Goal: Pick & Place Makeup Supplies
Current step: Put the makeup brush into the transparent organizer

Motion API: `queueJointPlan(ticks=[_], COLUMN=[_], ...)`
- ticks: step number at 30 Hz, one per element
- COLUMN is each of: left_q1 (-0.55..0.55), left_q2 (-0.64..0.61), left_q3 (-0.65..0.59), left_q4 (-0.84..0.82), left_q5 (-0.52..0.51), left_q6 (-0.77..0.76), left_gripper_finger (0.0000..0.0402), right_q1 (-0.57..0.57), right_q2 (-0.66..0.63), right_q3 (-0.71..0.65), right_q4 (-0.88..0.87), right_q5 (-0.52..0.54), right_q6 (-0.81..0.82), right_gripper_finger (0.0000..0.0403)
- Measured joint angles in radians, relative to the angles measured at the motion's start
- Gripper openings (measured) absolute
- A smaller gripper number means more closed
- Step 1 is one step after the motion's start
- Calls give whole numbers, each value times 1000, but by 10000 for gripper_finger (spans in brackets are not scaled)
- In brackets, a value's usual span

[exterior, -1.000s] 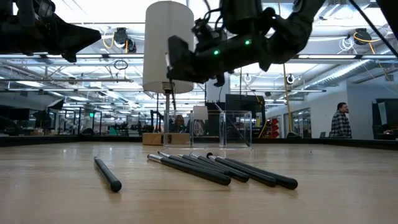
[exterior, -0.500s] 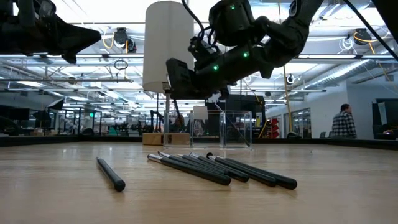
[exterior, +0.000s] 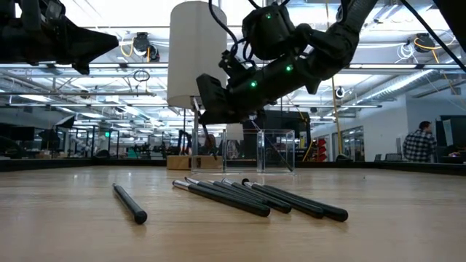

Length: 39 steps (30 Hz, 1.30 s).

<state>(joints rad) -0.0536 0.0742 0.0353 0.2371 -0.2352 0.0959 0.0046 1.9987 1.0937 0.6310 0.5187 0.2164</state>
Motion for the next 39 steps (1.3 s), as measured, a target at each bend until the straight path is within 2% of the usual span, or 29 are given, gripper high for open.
queueJointPlan(ticks=[6, 12, 17, 28, 34, 39], left_q1=[0, 0, 0, 0, 0, 0], left_q2=[0, 0, 0, 0, 0, 0], left_q3=[0, 0, 0, 0, 0, 0], left_q4=[0, 0, 0, 0, -1, -1], left_q5=[0, 1, 2, 2, 2, 2], left_q6=[0, -3, -24, -26, -26, -26], left_gripper_finger=[62, 62, 63, 63, 62, 62], right_q1=[-4, -3, -3, -5, -1, 40], right_q2=[0, 0, 0, -5, -120, -305], right_q3=[-1, -1, -1, -1, -1, 14], right_q4=[-1, -1, -2, -48, -71, -243], right_q5=[0, -3, -49, -53, -53, -56], right_q6=[0, 8, 19, 25, 22, 7], right_gripper_finger=[1, 20, 33, 28, 43, 59])
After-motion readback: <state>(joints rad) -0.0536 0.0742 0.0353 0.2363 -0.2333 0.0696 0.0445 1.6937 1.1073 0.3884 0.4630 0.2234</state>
